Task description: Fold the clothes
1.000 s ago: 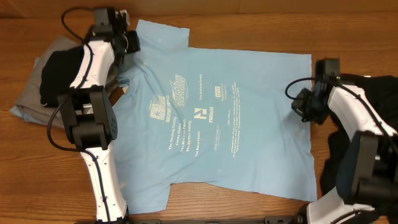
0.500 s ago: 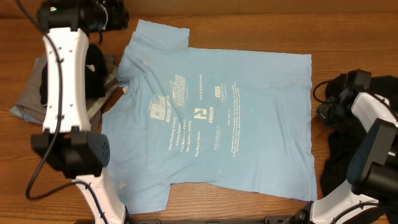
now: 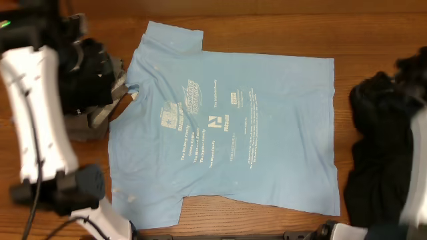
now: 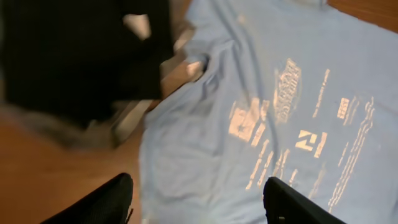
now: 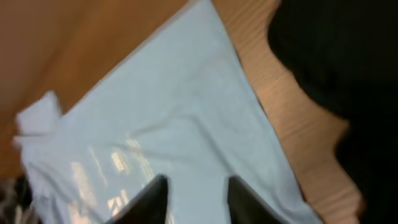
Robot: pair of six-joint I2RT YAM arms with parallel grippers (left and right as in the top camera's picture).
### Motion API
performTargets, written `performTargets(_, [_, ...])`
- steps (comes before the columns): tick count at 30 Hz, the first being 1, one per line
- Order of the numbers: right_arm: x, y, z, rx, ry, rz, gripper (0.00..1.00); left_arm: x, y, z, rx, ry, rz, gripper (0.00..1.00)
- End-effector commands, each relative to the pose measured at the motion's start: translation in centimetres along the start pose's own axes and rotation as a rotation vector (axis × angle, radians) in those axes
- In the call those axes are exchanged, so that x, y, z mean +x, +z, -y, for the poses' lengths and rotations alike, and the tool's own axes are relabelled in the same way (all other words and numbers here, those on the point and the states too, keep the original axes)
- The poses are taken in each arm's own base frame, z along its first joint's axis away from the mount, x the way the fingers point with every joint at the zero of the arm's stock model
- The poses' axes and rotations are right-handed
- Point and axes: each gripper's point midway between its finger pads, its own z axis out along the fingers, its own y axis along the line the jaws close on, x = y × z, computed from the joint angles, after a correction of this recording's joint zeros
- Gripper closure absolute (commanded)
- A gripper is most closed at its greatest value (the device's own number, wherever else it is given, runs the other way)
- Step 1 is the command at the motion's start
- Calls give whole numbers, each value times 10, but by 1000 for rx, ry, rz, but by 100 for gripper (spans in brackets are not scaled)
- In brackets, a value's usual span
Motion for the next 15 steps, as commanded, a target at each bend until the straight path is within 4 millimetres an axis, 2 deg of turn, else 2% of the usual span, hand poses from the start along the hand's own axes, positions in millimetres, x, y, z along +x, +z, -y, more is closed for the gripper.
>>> performTargets(1, [10,-49,-19,-69,-22,82,55,12,-39,-12,-21,-43,88,28])
performTargets(4, [23,-66,-20,-72,-6,88,51,25,-46,-18,-28,-60,87,29])
performTargets(6, [33,-74,-18,-68,-3,79,49,40,-51,-22,-44,-65,80,29])
performTargets(9, [46,-76,-14,-52,11,38,49,66,-52,-28,-80,-74,52,28])
performTargets(10, [51,-76,-12,-42,18,18,50,80,-49,-31,-90,-78,28,28])
performTargets(12, [65,-69,-4,-14,43,-49,58,102,-37,-33,-92,-94,-19,28])
performTargets(13, [69,-66,-1,-5,51,-70,59,109,-31,-34,-93,-97,-33,28])
performTargets(15, [82,-51,10,26,79,-131,59,128,-4,-38,-96,-112,-84,25])
